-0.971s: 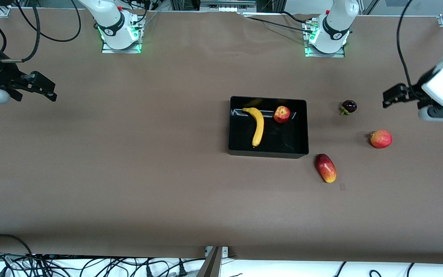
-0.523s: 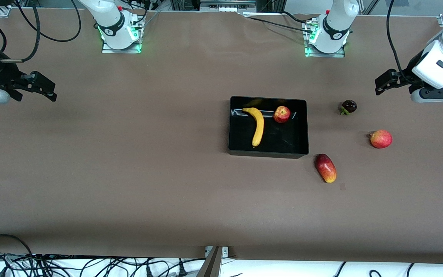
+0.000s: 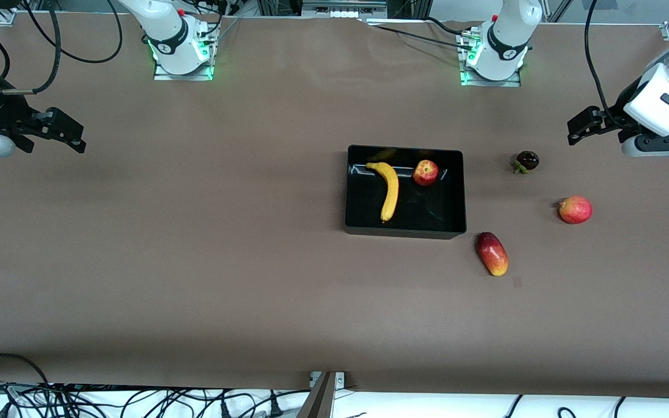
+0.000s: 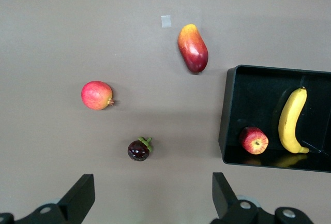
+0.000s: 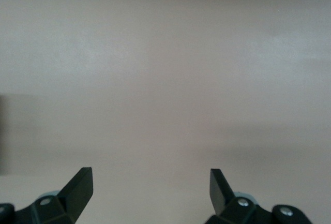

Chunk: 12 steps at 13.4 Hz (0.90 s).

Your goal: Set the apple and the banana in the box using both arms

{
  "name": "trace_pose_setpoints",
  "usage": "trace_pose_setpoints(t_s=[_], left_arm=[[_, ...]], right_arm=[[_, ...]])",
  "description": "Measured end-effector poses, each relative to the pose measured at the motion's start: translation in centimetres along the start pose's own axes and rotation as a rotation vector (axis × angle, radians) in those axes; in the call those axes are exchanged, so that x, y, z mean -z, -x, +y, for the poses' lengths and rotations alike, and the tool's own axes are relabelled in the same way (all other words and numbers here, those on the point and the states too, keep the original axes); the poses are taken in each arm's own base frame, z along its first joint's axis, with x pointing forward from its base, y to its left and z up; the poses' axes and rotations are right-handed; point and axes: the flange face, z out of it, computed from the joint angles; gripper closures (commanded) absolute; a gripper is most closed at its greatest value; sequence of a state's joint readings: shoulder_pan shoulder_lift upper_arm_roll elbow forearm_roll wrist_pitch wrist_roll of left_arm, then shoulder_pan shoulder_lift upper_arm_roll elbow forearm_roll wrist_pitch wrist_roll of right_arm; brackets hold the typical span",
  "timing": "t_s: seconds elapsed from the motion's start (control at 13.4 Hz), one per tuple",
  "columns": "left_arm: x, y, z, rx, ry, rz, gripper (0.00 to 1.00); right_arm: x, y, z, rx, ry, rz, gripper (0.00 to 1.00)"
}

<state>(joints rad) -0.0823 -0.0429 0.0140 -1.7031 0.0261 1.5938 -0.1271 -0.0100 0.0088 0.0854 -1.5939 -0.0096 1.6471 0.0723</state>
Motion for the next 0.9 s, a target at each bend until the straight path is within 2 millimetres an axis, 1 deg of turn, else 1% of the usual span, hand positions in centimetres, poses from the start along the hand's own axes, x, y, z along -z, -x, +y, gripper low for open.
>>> trace_pose_setpoints(t_s=[0.52,0.67,0.9], left_arm=[[-0.2,-0.3,-1.7,0.034,0.018,-0.003,0.0],[-0.1,-0.4,-1.7,0.033,0.018,-0.001,0.0],[-0.1,-0.4,-0.9,0.02,0.017,0.001,0.0]], right_arm=[[0.0,0.0,0.0,0.0,0.0,0.0,0.0],[0.0,0.0,0.0,0.0,0.0,0.0,0.0],[0.0,0.0,0.0,0.0,0.0,0.0,0.0]])
